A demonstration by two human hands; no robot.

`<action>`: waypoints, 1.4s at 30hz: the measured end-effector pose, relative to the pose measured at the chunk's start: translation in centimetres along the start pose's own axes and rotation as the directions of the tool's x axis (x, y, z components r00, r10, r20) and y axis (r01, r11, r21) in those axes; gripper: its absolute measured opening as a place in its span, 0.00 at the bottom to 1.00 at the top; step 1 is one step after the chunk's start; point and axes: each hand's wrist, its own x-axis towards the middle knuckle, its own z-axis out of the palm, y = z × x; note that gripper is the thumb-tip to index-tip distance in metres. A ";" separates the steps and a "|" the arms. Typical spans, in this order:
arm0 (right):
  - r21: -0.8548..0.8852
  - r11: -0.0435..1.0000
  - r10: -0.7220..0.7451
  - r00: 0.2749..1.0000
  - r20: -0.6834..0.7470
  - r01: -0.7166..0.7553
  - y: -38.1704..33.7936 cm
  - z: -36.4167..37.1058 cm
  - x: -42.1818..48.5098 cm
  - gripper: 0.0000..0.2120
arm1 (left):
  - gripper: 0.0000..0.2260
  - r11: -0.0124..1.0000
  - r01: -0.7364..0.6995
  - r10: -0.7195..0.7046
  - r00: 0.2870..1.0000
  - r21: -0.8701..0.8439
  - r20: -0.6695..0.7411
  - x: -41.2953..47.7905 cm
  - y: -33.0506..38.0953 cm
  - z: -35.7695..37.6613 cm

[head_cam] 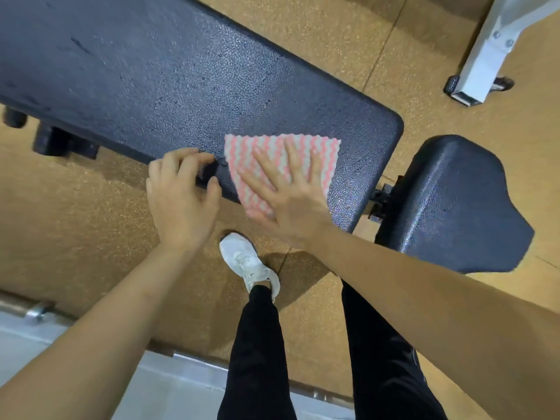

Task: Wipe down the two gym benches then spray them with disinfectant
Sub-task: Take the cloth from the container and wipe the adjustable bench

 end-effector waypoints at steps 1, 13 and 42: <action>-0.006 1.000 -0.023 1.000 0.006 0.023 0.0 0.0 -0.1 0.34 | 0.17 0.999 0.033 -0.032 0.999 0.025 -0.008 0.7 -0.6 -0.5; 0.035 0.969 0.247 0.968 -0.048 -0.246 6.6 -4.4 10.1 0.35 | 0.37 0.948 0.050 -0.140 0.953 0.314 0.269 6.2 -5.1 -4.1; 0.049 0.999 0.004 1.000 -0.026 -0.003 -0.4 -4.9 14.8 0.41 | 0.24 0.983 0.059 -0.114 0.938 0.172 0.328 7.8 -7.5 -7.3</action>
